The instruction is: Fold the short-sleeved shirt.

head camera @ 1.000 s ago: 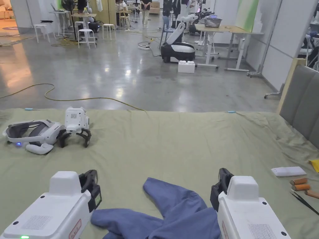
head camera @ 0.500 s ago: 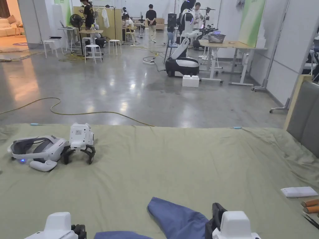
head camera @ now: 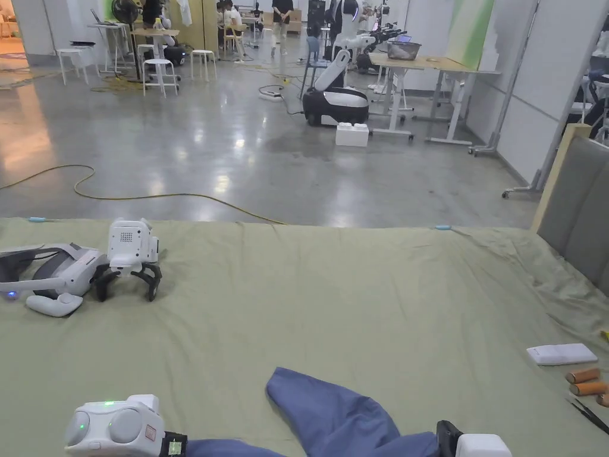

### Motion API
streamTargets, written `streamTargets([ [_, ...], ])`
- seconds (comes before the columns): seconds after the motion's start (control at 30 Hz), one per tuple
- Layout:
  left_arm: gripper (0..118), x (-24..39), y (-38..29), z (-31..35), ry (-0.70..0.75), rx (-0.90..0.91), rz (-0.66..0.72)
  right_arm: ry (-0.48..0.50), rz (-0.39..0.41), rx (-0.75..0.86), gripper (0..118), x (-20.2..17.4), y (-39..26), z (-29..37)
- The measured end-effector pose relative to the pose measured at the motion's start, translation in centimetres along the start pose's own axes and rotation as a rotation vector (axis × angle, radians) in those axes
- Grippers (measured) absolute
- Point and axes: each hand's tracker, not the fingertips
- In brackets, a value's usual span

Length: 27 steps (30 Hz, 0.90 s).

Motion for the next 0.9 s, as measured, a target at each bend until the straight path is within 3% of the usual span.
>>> streamTargets([
  [0.07,58,1.2,-0.2,-0.2,0.037,0.064,-0.046,-0.012,-0.01,-0.014,0,0.7,-0.3,-0.2],
  [0.13,24,3.0,-1.2,1.0,0.061,0.097,-0.123,-0.028,-0.012,-0.035,0,1.3,-0.7,-0.5],
  [0.17,13,3.8,-1.6,1.2,0.035,0.114,-0.146,-0.031,-0.015,-0.047,0,1.6,-0.9,-0.8],
  [0.2,5,4.5,-2.1,1.3,0.03,0.128,-0.172,-0.034,-0.02,-0.058,0,1.9,-1.0,-1.2],
  [0.27,2,5.0,-2.3,1.7,0.025,0.119,-0.222,-0.035,-0.038,-0.091,5,2.8,-1.1,-2.1],
  [0.3,2,5.5,-2.8,2.0,0.045,0.113,-0.263,-0.035,-0.05,-0.106,18,3.3,-1.1,-2.9],
  [0.4,2,5.2,-3.1,2.9,0.019,0.128,-0.27,-0.02,-0.061,-0.199,41,4.8,-1.1,-6.0],
  [0.43,1,5.0,-3.4,3.6,0.008,0.144,-0.254,0.003,-0.076,-0.255,74,5.3,-1.2,-7.5],
  [0.47,1,4.8,-3.8,4.2,-0.009,0.168,-0.231,0.012,-0.083,-0.283,89,5.6,-1.3,-8.8],
  [0.5,1,4.6,-4.2,5.0,-0.025,0.192,-0.212,0.031,-0.094,-0.32,91,6.0,-1.5,-10.2],
  [0.63,1,2.6,-5.3,6.9,-0.076,0.241,-0.154,0.137,-0.176,-0.468,86,6.3,-3.2,-15.2],
  [0.7,1,1.9,-5.7,7.6,-0.095,0.266,-0.129,0.154,-0.238,-0.566,62,6.4,-4.4,-17.2],
  [0.77,1,1.4,-6.3,8.6,-0.095,0.272,-0.129,0.178,-0.278,-0.611,10,6.7,-5.5,-18.3],
  [0.8,1,1.0,-6.3,8.4,-0.096,0.279,-0.126,0.199,-0.277,-0.634,3,6.7,-5.9,-18.6],
  [0.9,1,0.3,-6.6,9.4,-0.114,0.297,-0.116,0.182,-0.171,-0.558,2,6.3,-5.2,-17.3],
])
